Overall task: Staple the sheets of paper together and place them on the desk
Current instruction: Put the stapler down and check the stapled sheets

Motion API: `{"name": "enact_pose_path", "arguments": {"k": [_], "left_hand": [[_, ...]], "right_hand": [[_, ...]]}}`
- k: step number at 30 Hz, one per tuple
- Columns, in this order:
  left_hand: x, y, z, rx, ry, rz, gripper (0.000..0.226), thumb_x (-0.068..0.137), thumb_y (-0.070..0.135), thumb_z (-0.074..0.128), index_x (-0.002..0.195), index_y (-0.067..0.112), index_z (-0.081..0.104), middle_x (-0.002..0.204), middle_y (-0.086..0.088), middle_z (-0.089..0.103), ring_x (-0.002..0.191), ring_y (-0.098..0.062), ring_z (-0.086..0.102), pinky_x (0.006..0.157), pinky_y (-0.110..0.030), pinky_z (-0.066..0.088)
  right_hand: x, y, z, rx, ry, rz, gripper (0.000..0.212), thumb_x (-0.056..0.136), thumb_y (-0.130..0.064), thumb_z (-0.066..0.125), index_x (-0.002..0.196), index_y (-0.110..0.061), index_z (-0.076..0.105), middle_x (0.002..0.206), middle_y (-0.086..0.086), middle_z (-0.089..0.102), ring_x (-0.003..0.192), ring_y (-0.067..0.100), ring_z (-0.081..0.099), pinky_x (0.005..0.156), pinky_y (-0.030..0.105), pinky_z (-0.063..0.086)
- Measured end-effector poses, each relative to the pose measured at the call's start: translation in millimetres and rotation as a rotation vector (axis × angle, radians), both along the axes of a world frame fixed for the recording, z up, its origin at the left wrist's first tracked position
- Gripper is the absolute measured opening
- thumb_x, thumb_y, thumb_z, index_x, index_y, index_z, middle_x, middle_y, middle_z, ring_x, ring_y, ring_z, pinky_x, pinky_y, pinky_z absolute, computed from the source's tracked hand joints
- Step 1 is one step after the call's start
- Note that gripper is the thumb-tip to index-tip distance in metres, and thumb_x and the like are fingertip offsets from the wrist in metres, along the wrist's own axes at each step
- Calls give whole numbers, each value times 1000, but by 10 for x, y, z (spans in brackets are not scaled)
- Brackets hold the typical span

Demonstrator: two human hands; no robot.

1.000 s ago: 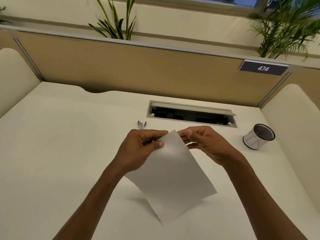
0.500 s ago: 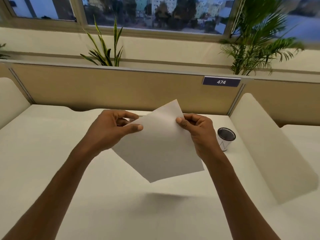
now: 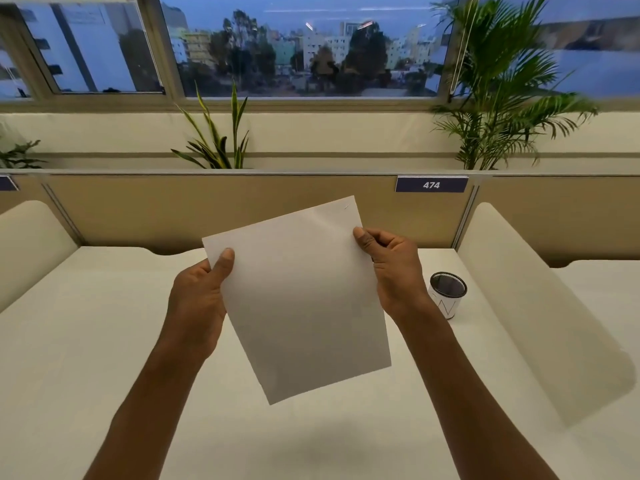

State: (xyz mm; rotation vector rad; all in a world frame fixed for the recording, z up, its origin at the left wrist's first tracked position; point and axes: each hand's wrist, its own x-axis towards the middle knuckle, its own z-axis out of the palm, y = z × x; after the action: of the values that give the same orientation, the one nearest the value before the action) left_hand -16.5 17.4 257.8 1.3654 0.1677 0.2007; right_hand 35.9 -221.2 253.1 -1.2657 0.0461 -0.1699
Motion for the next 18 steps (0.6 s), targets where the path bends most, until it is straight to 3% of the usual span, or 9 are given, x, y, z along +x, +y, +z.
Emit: {"name": "enact_pose_path", "arguments": {"k": [5, 14, 16, 18], "left_hand": [[-20, -30, 36, -8, -1, 36, 23, 94, 28, 55, 97, 9, 70, 96, -4, 76, 88, -20, 72, 77, -30, 54], [67, -59, -27, -5, 22, 52, 19, 94, 26, 56, 98, 13, 70, 103, -7, 74, 92, -23, 70, 81, -35, 53], [128, -98, -69, 35, 22, 137, 19, 92, 26, 61, 104, 14, 68, 106, -6, 73, 95, -22, 69, 85, -37, 54], [175, -183, -91, 137, 9, 297, 36, 87, 23, 68, 120, 11, 61, 117, -7, 68, 100, -16, 67, 88, -31, 51]], "right_hand": [[15, -15, -26, 40, 47, 35, 21, 88, -20, 70, 100, -4, 74, 102, 16, 75, 90, 31, 71, 87, 44, 58], [-10, -39, -44, 31, 82, 3, 17, 89, -21, 69, 98, -7, 75, 100, 13, 76, 89, 29, 71, 86, 44, 58], [-14, -53, -42, 22, 77, -22, 15, 89, -21, 69, 95, -8, 75, 97, 11, 76, 87, 27, 71, 83, 41, 59], [-19, -52, -37, 20, 64, -46, 12, 89, -20, 70, 93, -10, 75, 93, 8, 76, 83, 23, 71, 77, 36, 59]]}}
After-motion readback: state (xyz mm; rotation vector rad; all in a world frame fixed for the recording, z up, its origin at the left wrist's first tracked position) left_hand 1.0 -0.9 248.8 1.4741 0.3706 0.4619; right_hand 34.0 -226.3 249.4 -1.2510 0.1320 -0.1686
